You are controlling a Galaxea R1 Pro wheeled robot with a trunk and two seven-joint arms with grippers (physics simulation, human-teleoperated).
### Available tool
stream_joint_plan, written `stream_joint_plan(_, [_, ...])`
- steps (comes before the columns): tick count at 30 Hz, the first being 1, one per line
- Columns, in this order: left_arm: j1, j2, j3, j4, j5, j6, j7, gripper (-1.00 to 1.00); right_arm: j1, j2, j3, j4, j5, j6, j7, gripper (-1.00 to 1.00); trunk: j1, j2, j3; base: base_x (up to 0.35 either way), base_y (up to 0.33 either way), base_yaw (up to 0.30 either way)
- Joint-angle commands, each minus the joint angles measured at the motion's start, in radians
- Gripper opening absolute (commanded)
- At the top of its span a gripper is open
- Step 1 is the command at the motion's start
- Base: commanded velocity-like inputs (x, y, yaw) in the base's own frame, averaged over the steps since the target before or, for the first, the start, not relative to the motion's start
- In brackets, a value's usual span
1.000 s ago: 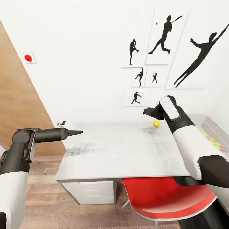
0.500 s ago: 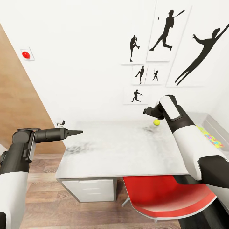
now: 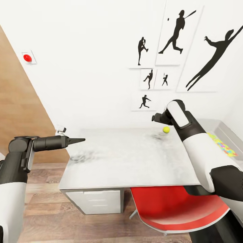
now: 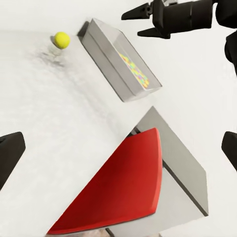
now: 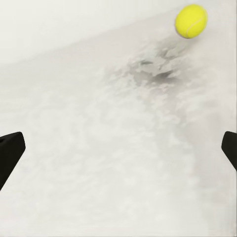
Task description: Put all the toys in the child's room - the three board games (two on the bed and one on the table), the two jigsaw puzzles on the table, and the tennis ball on the table - inside the toy box on the table in the child's room.
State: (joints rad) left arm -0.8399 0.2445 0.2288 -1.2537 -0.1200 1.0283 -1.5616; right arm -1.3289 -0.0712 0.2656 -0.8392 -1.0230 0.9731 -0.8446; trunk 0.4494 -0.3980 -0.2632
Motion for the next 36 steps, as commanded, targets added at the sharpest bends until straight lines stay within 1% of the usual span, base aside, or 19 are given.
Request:
stream_joint_plan(1, [-0.001,0.002,0.002,-0.001,-0.012,0.011,-0.009,1.00,-0.002,-0.001,0.014,-0.002,-0.006,0.001,-0.019,1.00,0.001,-0.002,-0.002,0.000,0.000,0.000])
stream_joint_plan(2, [-0.002,0.007,0.003,-0.002,-0.015,0.013,-0.009,1.00,-0.001,0.000,0.028,-0.003,0.005,0.000,-0.034,1.00,0.001,-0.002,-0.002,0.000,0.000,0.000])
stream_joint_plan(6, [-0.009,0.033,0.003,-0.002,-0.029,0.015,-0.009,1.00,-0.002,0.000,0.042,-0.005,0.022,0.001,-0.049,1.00,0.001,-0.002,-0.002,0.000,0.000,0.000])
stream_joint_plan(9, [-0.015,0.060,0.004,0.000,-0.067,0.016,-0.009,1.00,-0.005,0.001,0.045,-0.007,0.027,0.004,-0.053,1.00,0.001,-0.002,-0.002,0.000,0.000,0.000])
stream_joint_plan(10, [-0.017,0.079,0.005,0.000,-0.092,0.017,-0.009,1.00,-0.010,0.001,0.046,-0.007,0.028,0.005,-0.054,1.00,0.001,-0.002,-0.002,0.000,0.000,0.000])
stream_joint_plan(12, [-0.017,0.100,0.005,0.003,-0.115,0.016,-0.009,1.00,-0.017,0.001,0.046,-0.005,0.029,0.006,-0.054,1.00,0.001,-0.002,-0.002,0.000,0.000,0.000])
stream_joint_plan(13, [-0.018,0.122,0.006,0.008,-0.131,0.016,-0.009,1.00,-0.024,0.001,0.047,-0.003,0.029,0.006,-0.054,1.00,0.001,-0.002,-0.002,0.000,0.000,0.000])
stream_joint_plan(15, [-0.018,0.144,0.009,0.014,-0.142,0.016,-0.009,1.00,-0.030,0.000,0.047,-0.002,0.028,0.006,-0.054,1.00,0.001,-0.002,-0.002,0.000,0.000,0.000])
stream_joint_plan(16, [-0.018,0.167,0.017,0.022,-0.148,0.014,-0.009,1.00,-0.033,0.000,0.047,-0.001,0.027,0.007,-0.053,1.00,0.001,-0.002,-0.002,0.000,0.000,0.000])
stream_joint_plan(21, [-0.012,0.218,0.049,0.055,-0.148,0.009,-0.009,1.00,-0.038,0.000,0.047,-0.001,0.024,0.008,-0.053,1.00,0.001,-0.002,-0.002,0.000,0.000,0.000])
stream_joint_plan(25, [0.000,0.227,0.053,0.068,-0.107,0.013,-0.009,1.00,-0.039,0.001,0.047,-0.004,0.023,0.008,-0.053,1.00,0.001,-0.002,-0.002,0.000,0.000,0.000])
stream_joint_plan(27, [0.013,0.227,0.033,0.066,-0.036,0.014,-0.009,1.00,-0.040,0.001,0.047,-0.006,0.022,0.009,-0.052,1.00,0.001,-0.002,-0.002,0.000,0.000,0.000])
stream_joint_plan(28, [0.023,0.226,0.000,0.060,0.033,0.016,-0.009,1.00,-0.040,0.001,0.046,-0.006,0.022,0.009,-0.052,1.00,0.001,-0.002,-0.002,0.000,0.000,0.000])
stream_joint_plan(30, [0.030,0.226,-0.051,0.047,0.119,0.016,-0.009,1.00,-0.041,0.001,0.046,-0.006,0.022,0.008,-0.052,1.00,0.001,-0.002,-0.002,0.000,0.000,0.000])
stream_joint_plan(31, [0.034,0.225,-0.117,0.025,0.216,0.017,-0.009,1.00,-0.041,0.002,0.046,-0.006,0.022,0.008,-0.051,1.00,0.001,-0.002,-0.002,0.000,0.000,0.000])
stream_joint_plan(33, [0.037,0.225,-0.191,-0.005,0.315,0.018,-0.009,1.00,-0.041,0.002,0.046,-0.006,0.022,0.008,-0.051,1.00,0.001,-0.002,-0.002,0.000,0.000,0.000])
stream_joint_plan(34, [0.035,0.225,-0.266,-0.040,0.408,0.019,-0.009,1.00,-0.041,0.003,0.046,-0.006,0.022,0.007,-0.051,1.00,0.001,-0.002,-0.002,0.000,0.000,0.000])
stream_joint_plan(35, [0.033,0.225,-0.300,-0.057,0.450,0.019,-0.009,1.00,-0.041,0.003,0.046,-0.006,0.022,0.007,-0.051,1.00,0.001,-0.002,-0.002,0.000,0.000,0.000])
stream_joint_plan(36, [0.024,0.224,-0.358,-0.087,0.522,0.019,-0.009,1.00,-0.041,0.003,0.046,-0.006,0.022,0.007,-0.051,1.00,0.001,-0.002,-0.002,0.000,0.000,0.000])
